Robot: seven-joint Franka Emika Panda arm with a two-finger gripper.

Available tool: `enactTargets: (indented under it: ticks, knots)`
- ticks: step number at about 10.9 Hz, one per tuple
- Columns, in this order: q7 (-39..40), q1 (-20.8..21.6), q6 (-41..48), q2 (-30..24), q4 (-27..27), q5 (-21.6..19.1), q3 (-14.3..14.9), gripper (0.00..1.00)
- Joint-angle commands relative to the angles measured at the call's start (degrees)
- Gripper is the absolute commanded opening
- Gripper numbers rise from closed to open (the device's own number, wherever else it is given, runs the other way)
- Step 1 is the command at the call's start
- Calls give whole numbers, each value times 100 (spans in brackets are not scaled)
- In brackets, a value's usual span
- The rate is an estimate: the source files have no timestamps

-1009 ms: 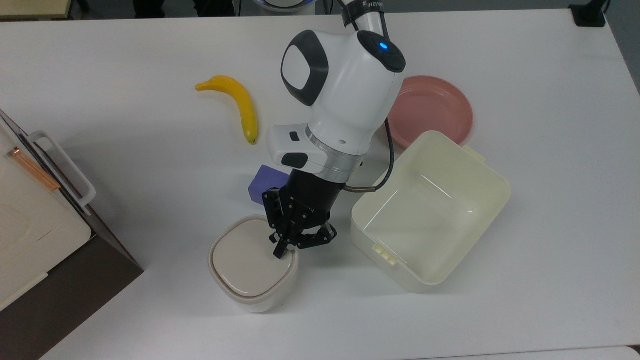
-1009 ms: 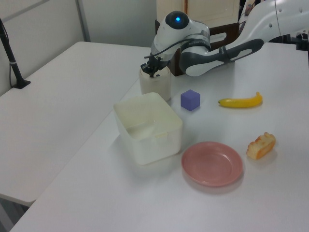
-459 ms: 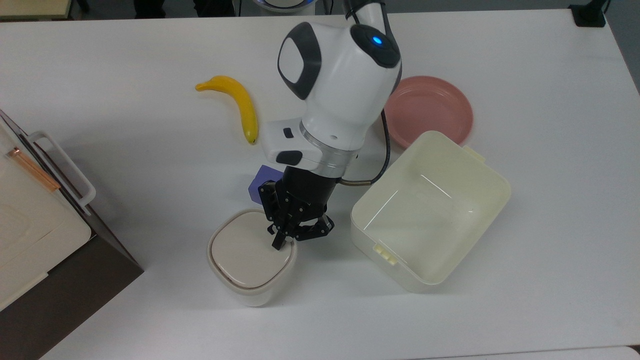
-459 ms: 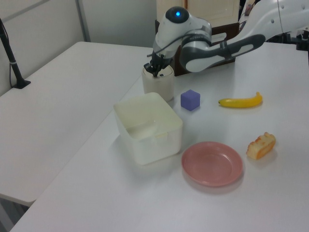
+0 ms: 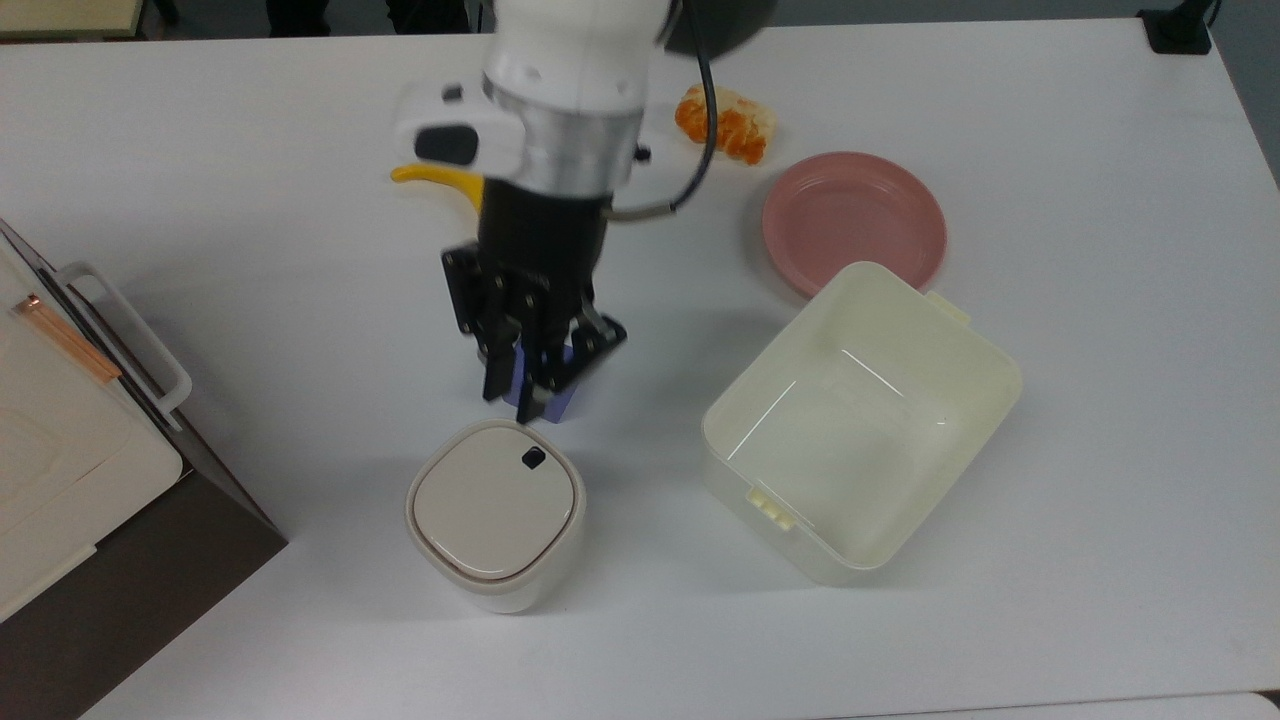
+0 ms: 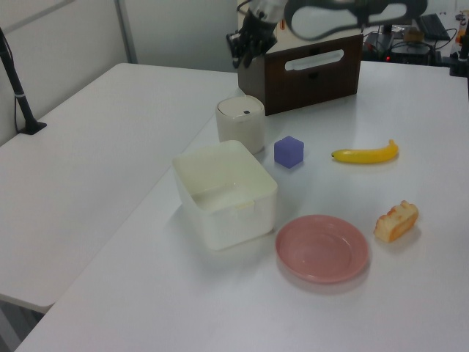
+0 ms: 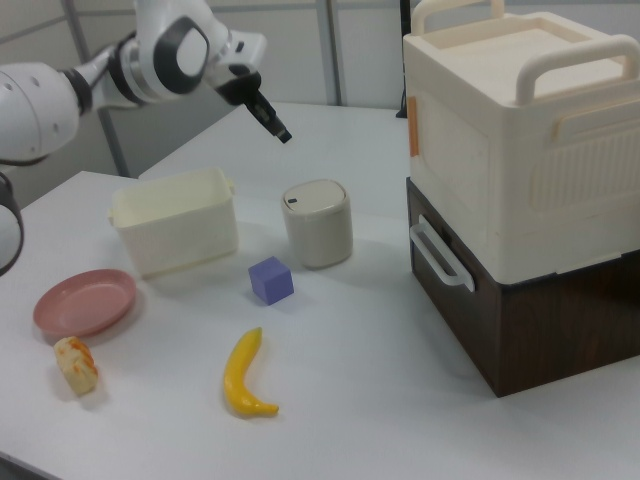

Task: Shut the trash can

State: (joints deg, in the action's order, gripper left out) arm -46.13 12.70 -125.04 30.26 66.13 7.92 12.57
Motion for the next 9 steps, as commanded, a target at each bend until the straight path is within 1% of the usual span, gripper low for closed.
enactTargets:
  ticks: [1,2,3,4,5,6,7,8,9]
  knots:
    - [2492,57,2096,-870,505,-569,0,100]
    - [3330,66,3063,-1178,576,-737,8,100]
    - [3791,83,3734,-1520,820,-704,0,100]
    - [3909,31,3958,-1985,1101,-739,0,100]
    - [3962,-13,3978,-2442,1374,-817,43,100]
    - [3997,-109,3917,-2768,1672,-870,61,100]
    - [4006,-66,3778,-2885,1928,-871,61,100]
    - [3989,-31,3228,-2955,2209,-871,53,100]
    - [3928,-31,2961,-3191,2568,-871,53,100]
